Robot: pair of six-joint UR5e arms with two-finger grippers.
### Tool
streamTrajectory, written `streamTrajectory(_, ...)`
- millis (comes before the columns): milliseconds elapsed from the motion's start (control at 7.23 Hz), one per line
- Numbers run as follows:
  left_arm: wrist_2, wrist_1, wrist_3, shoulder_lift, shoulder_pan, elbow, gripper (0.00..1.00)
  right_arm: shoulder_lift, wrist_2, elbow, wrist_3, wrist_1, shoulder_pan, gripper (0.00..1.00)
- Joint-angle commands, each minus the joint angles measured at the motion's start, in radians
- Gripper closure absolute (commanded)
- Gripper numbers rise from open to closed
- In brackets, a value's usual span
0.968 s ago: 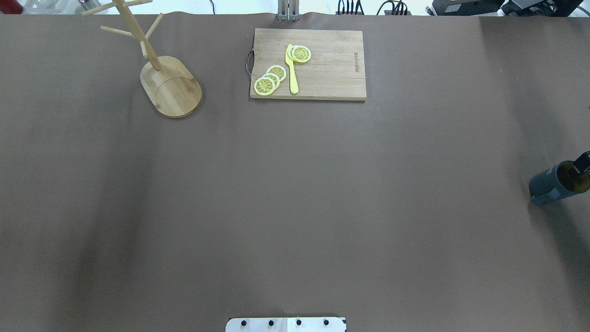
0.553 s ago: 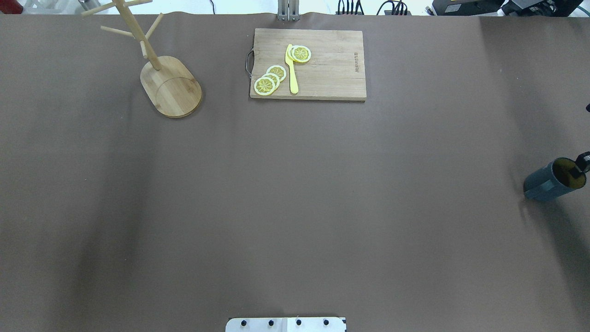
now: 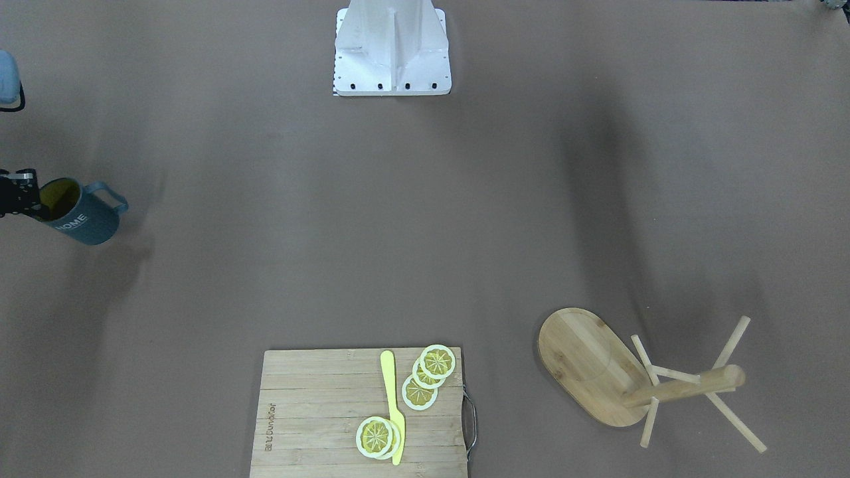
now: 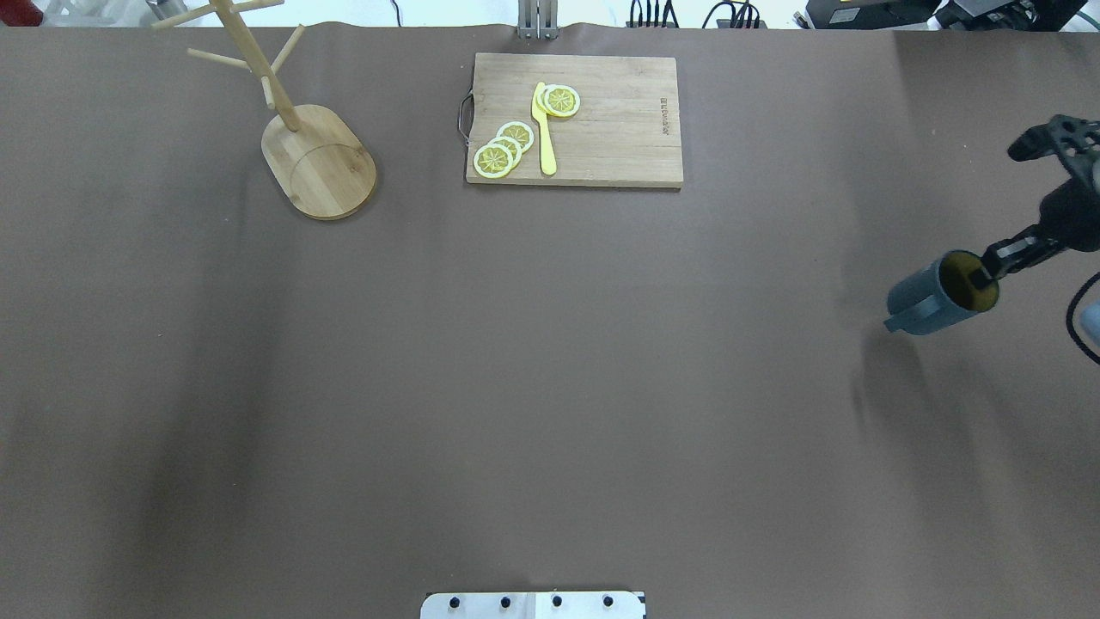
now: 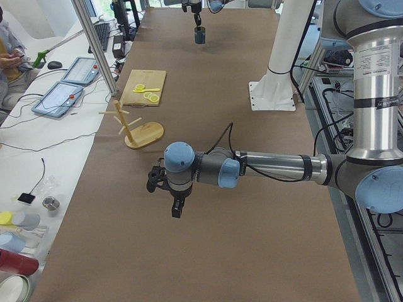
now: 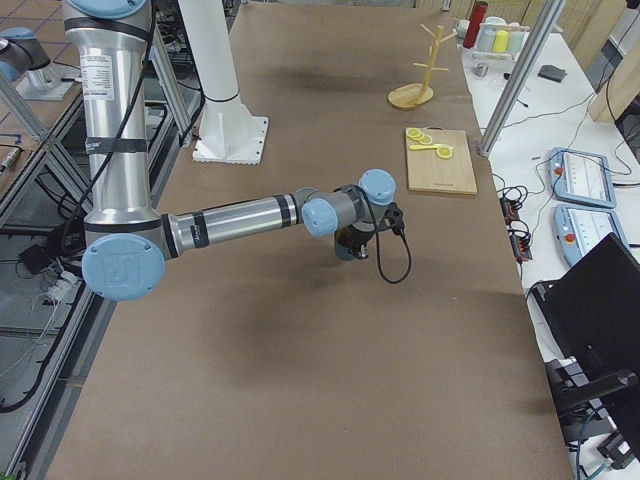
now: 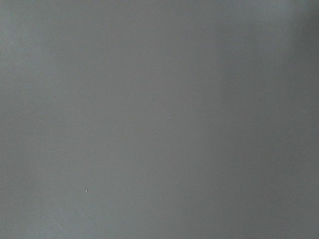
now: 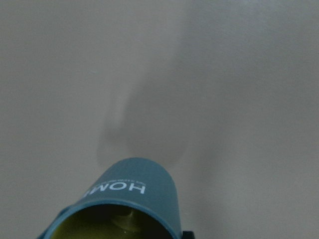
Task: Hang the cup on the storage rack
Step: 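Carry the teal mug with the right gripper toward the table center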
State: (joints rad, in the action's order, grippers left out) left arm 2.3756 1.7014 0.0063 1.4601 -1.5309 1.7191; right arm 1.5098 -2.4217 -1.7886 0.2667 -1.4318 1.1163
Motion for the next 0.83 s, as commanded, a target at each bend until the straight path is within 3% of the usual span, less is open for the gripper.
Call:
streamTrajectory(0,0.001,0.050,0.001,-0.009,0.002,-0.006,0.02,-0.183,0.036,-0.040,0.233,-0.003,-0.177,1.00)
streamTrajectory(276,0.001,0.076,0.006,-0.004,0.005,-0.006,0.03,-0.330,0.157,-0.035,0.350,-0.006,-0.327,1.00)
streamTrajectory(691,0.001,0.271,0.012,-0.007,0.032,-0.015,0.03,-0.462,0.292,0.006,0.454,-0.004,-0.472,1.00)
